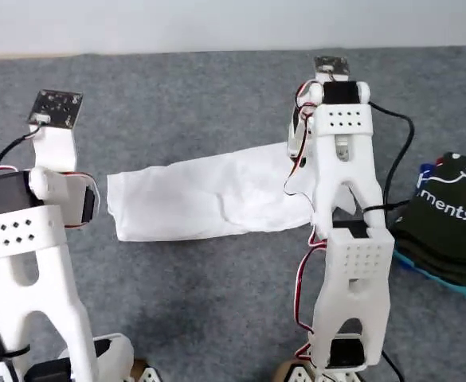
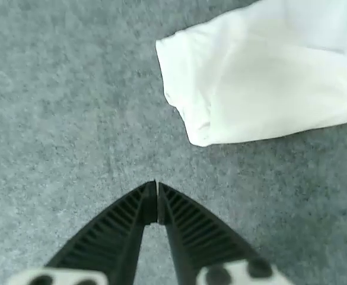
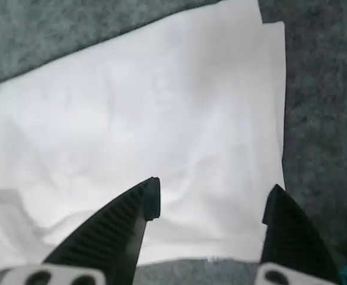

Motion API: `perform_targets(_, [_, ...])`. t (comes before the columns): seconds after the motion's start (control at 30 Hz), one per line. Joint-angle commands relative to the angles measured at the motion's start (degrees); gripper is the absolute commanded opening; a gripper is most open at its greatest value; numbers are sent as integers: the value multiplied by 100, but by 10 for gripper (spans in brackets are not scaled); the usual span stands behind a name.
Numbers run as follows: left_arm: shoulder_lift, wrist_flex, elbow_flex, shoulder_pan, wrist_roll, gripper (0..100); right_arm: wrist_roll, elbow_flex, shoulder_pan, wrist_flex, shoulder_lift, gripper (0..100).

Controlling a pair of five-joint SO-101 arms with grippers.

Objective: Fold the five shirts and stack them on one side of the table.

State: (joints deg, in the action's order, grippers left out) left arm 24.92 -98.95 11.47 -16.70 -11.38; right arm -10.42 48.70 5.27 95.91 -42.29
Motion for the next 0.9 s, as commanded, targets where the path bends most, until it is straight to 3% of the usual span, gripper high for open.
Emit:
perform_targets(0.0, [141,-141,-4,26,26,8,-97,35,-92,-435,-207,298])
perform_targets(0.33, [123,-141,-4,26,26,7,-70,281,-488,-1156,-760,301])
perform_targets(0.57, [123,-141,-4,26,26,7,-70,281,-224,-1121,-1385,297])
perform_targets(0.67, [158,-141,-4,26,26,7,-70,299,-163,-963,-1446,220])
perform_targets(0.8, [158,-141,-4,18,26,7,369,527,-163,-813,-1341,6])
perform_targets(0.87, [158,-141,-4,18,26,7,756,695,-154,-514,-1235,25])
